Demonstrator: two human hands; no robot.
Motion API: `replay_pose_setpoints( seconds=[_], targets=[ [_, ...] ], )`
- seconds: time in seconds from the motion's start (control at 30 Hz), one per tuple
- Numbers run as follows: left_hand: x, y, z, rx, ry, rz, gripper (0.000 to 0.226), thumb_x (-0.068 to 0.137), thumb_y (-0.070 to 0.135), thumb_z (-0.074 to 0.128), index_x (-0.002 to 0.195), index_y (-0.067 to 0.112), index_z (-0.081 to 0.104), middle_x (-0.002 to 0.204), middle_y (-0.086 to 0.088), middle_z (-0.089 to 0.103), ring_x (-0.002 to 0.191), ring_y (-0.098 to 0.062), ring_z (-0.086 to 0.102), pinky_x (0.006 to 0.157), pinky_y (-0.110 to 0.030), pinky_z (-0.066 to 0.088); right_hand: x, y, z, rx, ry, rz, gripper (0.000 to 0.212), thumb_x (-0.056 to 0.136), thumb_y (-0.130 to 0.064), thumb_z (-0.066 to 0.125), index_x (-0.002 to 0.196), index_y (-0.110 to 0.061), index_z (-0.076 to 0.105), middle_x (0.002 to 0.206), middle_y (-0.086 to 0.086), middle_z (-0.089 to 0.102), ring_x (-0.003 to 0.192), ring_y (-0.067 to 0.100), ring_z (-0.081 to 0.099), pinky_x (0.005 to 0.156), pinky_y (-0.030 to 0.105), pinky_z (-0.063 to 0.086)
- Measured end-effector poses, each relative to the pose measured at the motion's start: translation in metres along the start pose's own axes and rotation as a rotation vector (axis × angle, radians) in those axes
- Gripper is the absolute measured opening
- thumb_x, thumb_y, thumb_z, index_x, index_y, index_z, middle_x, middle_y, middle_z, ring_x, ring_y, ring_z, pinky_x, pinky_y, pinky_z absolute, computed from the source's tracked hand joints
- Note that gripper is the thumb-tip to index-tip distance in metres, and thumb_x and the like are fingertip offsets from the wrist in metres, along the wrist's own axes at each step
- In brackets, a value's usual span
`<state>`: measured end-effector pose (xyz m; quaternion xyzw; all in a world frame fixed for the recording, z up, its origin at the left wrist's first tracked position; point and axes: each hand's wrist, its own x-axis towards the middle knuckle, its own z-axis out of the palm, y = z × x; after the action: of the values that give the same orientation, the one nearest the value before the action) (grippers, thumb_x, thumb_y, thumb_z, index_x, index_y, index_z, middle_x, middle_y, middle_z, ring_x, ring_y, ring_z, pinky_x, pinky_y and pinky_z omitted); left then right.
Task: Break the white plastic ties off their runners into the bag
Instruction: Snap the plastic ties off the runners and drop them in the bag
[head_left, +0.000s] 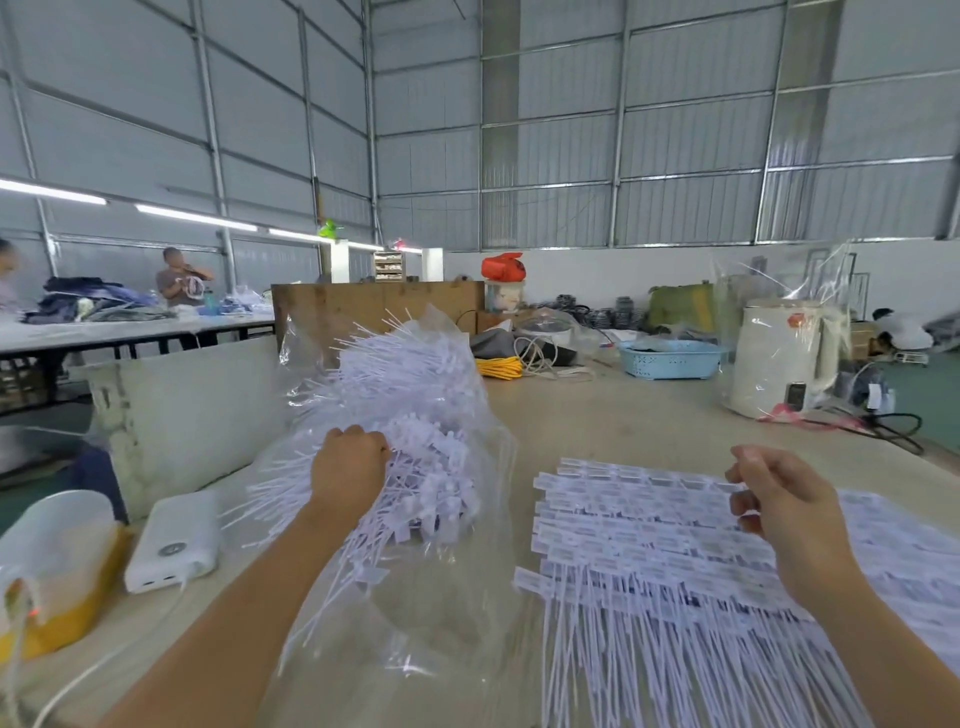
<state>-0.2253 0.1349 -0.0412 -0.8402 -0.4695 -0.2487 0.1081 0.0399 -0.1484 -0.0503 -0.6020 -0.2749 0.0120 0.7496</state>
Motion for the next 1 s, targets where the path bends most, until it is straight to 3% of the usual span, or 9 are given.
replay_pose_setpoints(
  seconds=[0.1, 0.27, 0.37, 0.43, 0.57, 0.67, 0.77, 0.87, 1.0],
  targets=[
    [-0.001, 0.004, 0.003, 0.212, 0.031, 0.021, 0.029, 0.100, 0.028, 0.042, 0.109, 0.019, 0.068, 0.105, -0.003, 0.063, 0.104, -0.025, 0.052, 0.084, -0.030, 0.046, 0.000, 0.000, -0.003, -0.013, 0.008, 0.004, 0.018, 0.095, -0.017, 0.051, 0.103, -0.003, 0.060, 0.077, 0.004, 0.057, 0.053, 0.017, 0.047, 0.050, 0.030, 0.039],
    [-0.006, 0.024, -0.025, 0.351, -0.012, -0.089, 0.024, 0.097, 0.032, 0.048, 0.110, 0.023, 0.066, 0.107, 0.000, 0.061, 0.112, -0.027, 0.048, 0.092, -0.037, 0.037, 0.002, -0.001, -0.006, -0.054, 0.022, -0.025, 0.010, 0.095, -0.015, 0.052, 0.094, -0.009, 0.060, 0.076, 0.004, 0.057, 0.053, 0.016, 0.047, 0.048, 0.027, 0.039],
    [-0.015, 0.059, -0.053, 0.021, 0.351, 0.034, 0.015, 0.077, 0.000, 0.067, 0.087, 0.009, 0.073, 0.086, -0.014, 0.066, 0.089, -0.037, 0.056, 0.083, -0.047, 0.038, 0.004, 0.002, -0.007, -0.118, 0.048, -0.058, 0.007, 0.094, -0.017, 0.053, 0.091, -0.015, 0.058, 0.080, 0.003, 0.058, 0.064, 0.015, 0.051, 0.056, 0.026, 0.042],
    [-0.023, 0.094, -0.063, -0.355, 0.497, 0.235, 0.014, 0.077, 0.000, 0.067, 0.085, 0.008, 0.074, 0.084, -0.016, 0.068, 0.081, -0.040, 0.059, 0.075, -0.048, 0.044, 0.006, 0.004, -0.009, -0.201, 0.072, -0.091, 0.006, 0.094, -0.018, 0.054, 0.094, -0.014, 0.058, 0.081, 0.000, 0.058, 0.073, 0.017, 0.053, 0.067, 0.031, 0.045],
    [-0.014, 0.171, -0.046, -0.723, 0.115, 0.405, 0.022, 0.089, 0.003, 0.054, 0.102, 0.009, 0.072, 0.103, -0.007, 0.069, 0.092, -0.023, 0.061, 0.080, -0.026, 0.045, 0.009, 0.013, -0.016, -0.552, 0.048, -0.105, 0.023, 0.094, -0.027, 0.054, 0.110, -0.011, 0.058, 0.090, 0.001, 0.060, 0.083, 0.019, 0.056, 0.073, 0.031, 0.045],
    [0.012, 0.207, -0.005, -0.568, -0.213, 0.328, 0.030, 0.093, 0.004, 0.047, 0.119, 0.005, 0.062, 0.124, -0.014, 0.059, 0.113, -0.027, 0.055, 0.096, -0.032, 0.043, 0.010, 0.020, -0.021, -0.824, -0.064, -0.069, 0.033, 0.094, -0.032, 0.053, 0.118, -0.010, 0.056, 0.104, 0.005, 0.062, 0.094, 0.021, 0.057, 0.080, 0.032, 0.046],
    [0.036, 0.217, 0.032, -0.342, -0.418, 0.274, 0.029, 0.095, 0.009, 0.045, 0.121, 0.001, 0.056, 0.127, -0.019, 0.056, 0.116, -0.033, 0.053, 0.098, -0.039, 0.044, 0.010, 0.024, -0.021, -1.059, -0.197, -0.037, 0.036, 0.095, -0.037, 0.051, 0.124, -0.016, 0.053, 0.123, 0.002, 0.054, 0.111, 0.020, 0.053, 0.094, 0.034, 0.044],
    [0.047, 0.218, 0.054, -0.209, -0.510, 0.237, 0.031, 0.100, 0.023, 0.041, 0.122, 0.006, 0.054, 0.131, -0.014, 0.053, 0.121, -0.032, 0.049, 0.104, -0.042, 0.038, 0.010, 0.023, -0.018, -1.094, -0.243, -0.033, 0.035, 0.094, -0.037, 0.051, 0.125, -0.020, 0.052, 0.129, 0.001, 0.049, 0.116, 0.020, 0.050, 0.098, 0.036, 0.042],
    [0.054, 0.221, 0.061, -0.139, -0.445, 0.230, 0.028, 0.098, 0.034, 0.045, 0.110, 0.013, 0.059, 0.121, -0.009, 0.058, 0.117, -0.030, 0.049, 0.104, -0.044, 0.036, 0.007, 0.016, -0.015, -1.054, -0.221, -0.064, 0.033, 0.094, -0.034, 0.052, 0.124, -0.020, 0.053, 0.127, 0.003, 0.049, 0.118, 0.022, 0.048, 0.098, 0.037, 0.043]
  ],
)
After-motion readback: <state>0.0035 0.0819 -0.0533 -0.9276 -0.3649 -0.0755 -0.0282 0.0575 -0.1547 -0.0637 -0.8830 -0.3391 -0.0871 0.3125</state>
